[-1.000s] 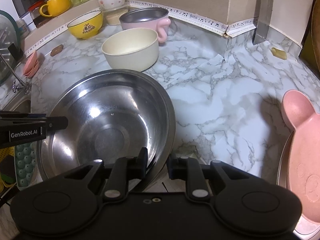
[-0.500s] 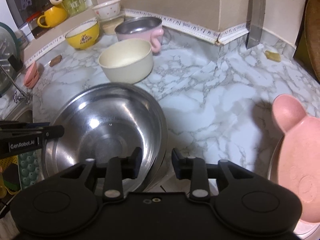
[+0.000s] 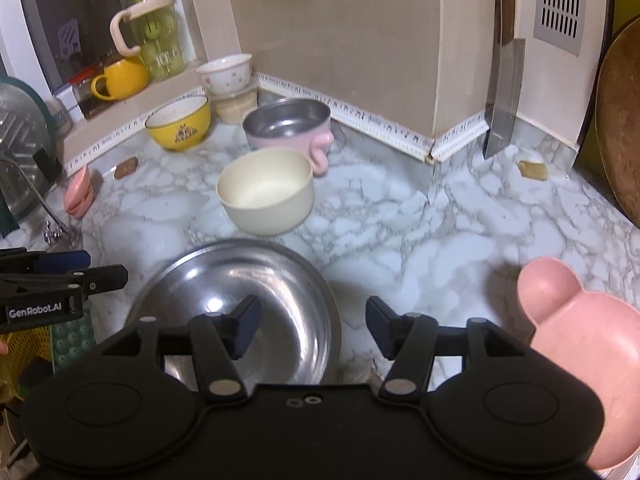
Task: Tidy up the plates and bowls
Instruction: 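Move both open grippers to the pink-handled steel pot by the wall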
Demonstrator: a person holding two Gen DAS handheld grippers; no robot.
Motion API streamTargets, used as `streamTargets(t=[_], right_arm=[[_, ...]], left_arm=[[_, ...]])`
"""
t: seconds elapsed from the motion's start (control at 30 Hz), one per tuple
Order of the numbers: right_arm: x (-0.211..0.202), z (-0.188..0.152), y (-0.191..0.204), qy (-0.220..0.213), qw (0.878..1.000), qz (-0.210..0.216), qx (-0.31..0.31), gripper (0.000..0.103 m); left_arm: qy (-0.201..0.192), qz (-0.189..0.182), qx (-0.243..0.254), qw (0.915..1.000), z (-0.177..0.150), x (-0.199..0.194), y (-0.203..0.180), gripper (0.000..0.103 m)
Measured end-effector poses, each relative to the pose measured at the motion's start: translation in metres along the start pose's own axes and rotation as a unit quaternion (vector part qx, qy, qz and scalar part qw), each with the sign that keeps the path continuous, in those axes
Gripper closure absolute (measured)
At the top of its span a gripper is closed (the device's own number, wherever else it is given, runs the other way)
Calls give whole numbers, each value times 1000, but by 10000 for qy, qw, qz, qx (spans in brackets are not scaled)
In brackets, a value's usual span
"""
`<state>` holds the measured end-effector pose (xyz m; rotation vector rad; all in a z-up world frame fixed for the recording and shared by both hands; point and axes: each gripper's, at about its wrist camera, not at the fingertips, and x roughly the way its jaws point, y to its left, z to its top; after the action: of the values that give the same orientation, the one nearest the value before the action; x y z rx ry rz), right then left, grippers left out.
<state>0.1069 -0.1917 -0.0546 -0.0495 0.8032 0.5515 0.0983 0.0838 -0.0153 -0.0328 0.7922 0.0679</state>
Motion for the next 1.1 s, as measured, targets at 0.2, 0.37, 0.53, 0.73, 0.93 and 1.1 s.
streamTargets(t=[0.2,0.37,0.53,0.73,0.93,1.1], right_arm=[[-4,18,8,-119,9999,-33,0,32],[-2,38,15,-218,9997,-82,-84,20],[8,61,16,-261,9993,-192,-173,10],[28,90,16,-224,9991,-254,-262,3],[56,121,16,-106,9993,-260,-266,3],[80,149,15,-68,9992,-302,-238,3]], left_arm=[[-122,27,111,9999,16,-5,1,37],[-164,31,100,9998,32,0,3,36],[-258,88,-59,9996,54,11,7,25],[-197,234,-176,9994,81,34,11,25],[-87,458,-291,9985,110,62,13,25],[25,611,-374,9974,134,86,14,25]])
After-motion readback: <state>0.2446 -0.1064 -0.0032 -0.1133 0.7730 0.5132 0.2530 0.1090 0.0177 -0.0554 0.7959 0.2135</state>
